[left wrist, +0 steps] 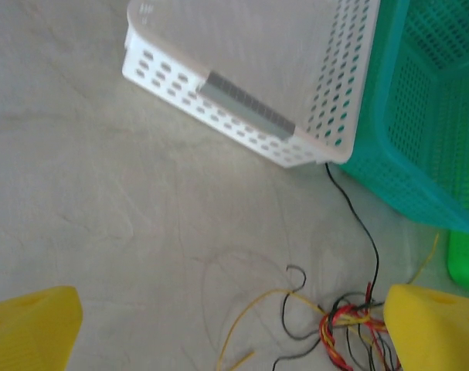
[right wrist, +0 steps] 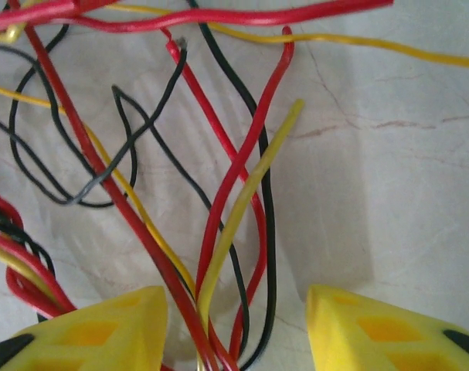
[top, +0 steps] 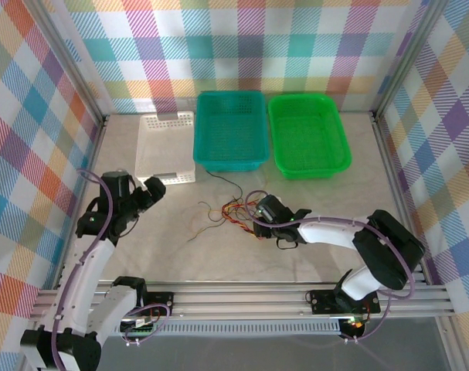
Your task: Untangle the cables
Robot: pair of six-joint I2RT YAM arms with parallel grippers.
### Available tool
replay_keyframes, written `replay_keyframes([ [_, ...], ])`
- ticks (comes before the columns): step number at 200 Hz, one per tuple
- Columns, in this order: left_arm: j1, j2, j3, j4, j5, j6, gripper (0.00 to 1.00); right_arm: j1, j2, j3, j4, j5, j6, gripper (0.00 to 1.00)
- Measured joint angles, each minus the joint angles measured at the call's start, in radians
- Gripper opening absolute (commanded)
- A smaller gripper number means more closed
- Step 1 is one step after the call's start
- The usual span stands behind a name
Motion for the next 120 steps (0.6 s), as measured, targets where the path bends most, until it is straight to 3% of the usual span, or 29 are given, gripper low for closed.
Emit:
replay_keyframes([
  [92,-0.010,-0.140,-0.185,-0.003,0.108,-0.041,0.97,0.009,0.109,0.095,-0.058,0.107,0.025,0.28],
  [120,-0.031,-0.142,-0.218,0.019,0.118,-0.054,0.96,0.009,0.113,0.096,-0.051,0.114,0.024,0.11],
])
